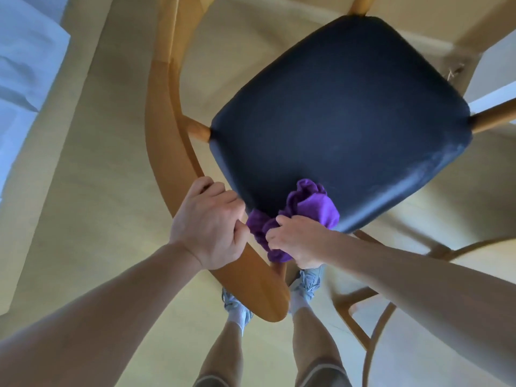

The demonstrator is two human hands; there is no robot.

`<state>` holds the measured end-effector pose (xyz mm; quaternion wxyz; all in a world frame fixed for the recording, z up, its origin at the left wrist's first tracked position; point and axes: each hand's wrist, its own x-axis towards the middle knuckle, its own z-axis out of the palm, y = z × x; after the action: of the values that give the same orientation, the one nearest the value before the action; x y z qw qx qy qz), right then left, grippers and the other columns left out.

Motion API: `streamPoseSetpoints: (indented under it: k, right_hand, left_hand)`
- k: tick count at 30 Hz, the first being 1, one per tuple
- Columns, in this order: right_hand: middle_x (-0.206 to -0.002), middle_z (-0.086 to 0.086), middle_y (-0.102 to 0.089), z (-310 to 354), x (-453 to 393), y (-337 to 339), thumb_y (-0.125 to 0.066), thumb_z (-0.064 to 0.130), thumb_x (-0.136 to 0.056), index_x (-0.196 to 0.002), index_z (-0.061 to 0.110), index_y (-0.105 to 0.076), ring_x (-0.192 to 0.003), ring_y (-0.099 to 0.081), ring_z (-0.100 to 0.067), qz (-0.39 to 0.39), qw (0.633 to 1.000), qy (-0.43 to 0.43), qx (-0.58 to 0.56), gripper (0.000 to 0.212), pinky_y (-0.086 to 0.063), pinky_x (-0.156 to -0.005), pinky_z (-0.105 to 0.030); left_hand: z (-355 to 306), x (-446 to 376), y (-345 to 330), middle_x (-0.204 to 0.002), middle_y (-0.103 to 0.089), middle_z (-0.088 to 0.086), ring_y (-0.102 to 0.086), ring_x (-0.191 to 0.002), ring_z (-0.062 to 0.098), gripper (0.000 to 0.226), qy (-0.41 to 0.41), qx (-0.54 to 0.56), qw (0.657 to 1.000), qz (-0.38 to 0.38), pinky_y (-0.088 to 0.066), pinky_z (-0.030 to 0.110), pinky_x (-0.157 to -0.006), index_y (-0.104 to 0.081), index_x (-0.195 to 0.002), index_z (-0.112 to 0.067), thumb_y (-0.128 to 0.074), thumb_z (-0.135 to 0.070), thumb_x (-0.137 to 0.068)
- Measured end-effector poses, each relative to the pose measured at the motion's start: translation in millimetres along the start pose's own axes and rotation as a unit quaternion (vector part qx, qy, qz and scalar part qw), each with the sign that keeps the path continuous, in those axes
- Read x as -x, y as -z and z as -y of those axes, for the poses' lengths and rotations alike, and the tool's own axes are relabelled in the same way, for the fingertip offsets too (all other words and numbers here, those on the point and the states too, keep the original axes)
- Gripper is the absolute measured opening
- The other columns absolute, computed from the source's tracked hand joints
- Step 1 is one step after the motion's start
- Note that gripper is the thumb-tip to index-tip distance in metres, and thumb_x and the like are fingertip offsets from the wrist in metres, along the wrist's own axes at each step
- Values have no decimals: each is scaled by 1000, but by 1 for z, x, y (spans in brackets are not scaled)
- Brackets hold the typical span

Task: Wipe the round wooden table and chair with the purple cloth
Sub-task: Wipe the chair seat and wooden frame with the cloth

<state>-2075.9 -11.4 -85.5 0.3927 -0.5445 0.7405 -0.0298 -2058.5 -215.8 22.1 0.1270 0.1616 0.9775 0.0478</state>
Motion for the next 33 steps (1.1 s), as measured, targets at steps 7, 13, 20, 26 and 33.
streamPoseSetpoints:
  k: [7, 13, 20, 26, 33]
  right_hand:
    - [-82, 9, -50, -10, 26, 7, -64, 13, -80, -87, 22, -65, -94, -43, -19, -37, 990, -102, -89, 11, -42, -70, -34]
    - [-164, 12, -14, 13, 13, -24, -69, 20, -92, -154, 36, -28, -127, -31, -23, -102, 977, -133, -130, 76, -39, -113, -41]
    - [-146, 8, -44, -24, 68, -58, -82, 23, -76, -132, 29, -52, -111, -48, -24, -65, 997, -40, -18, 64, -48, -103, -40]
    - [-144, 7, -50, -90, 111, -52, -83, 23, -69, -131, 30, -57, -105, -51, -26, -169, 977, -122, 32, 68, -54, -90, -41]
    - [-149, 11, -38, -150, 142, -52, -67, 17, -87, -145, 34, -47, -118, -38, -29, -298, 858, -409, -88, 63, -51, -93, -45]
  left_hand:
    - [0, -2, 3, -66, -60, 0, -49, -69, 19, 31, -4, -2, 1000, -2, -46, 44, -92, -58, -64, -19, -41, -32, -86]
    - [3, -3, 3, -67, -60, -3, -50, -70, 18, 29, -46, -14, 999, 18, -47, 44, -87, -57, -65, -21, -43, -37, -85]
    - [3, -5, 8, -69, -66, -4, -57, -64, 15, 28, -147, 12, 988, 51, -53, 35, -78, -66, -75, -22, -48, -41, -84]
    - [7, -5, 5, -72, -71, -4, -65, -64, 15, 32, -190, 20, 980, 52, -56, 35, -76, -74, -85, -20, -49, -40, -83]
    - [-19, -4, 9, -65, -63, -12, -54, -58, 8, 13, -178, 23, 981, 69, -39, 19, -69, -67, -74, -25, -60, -34, -80]
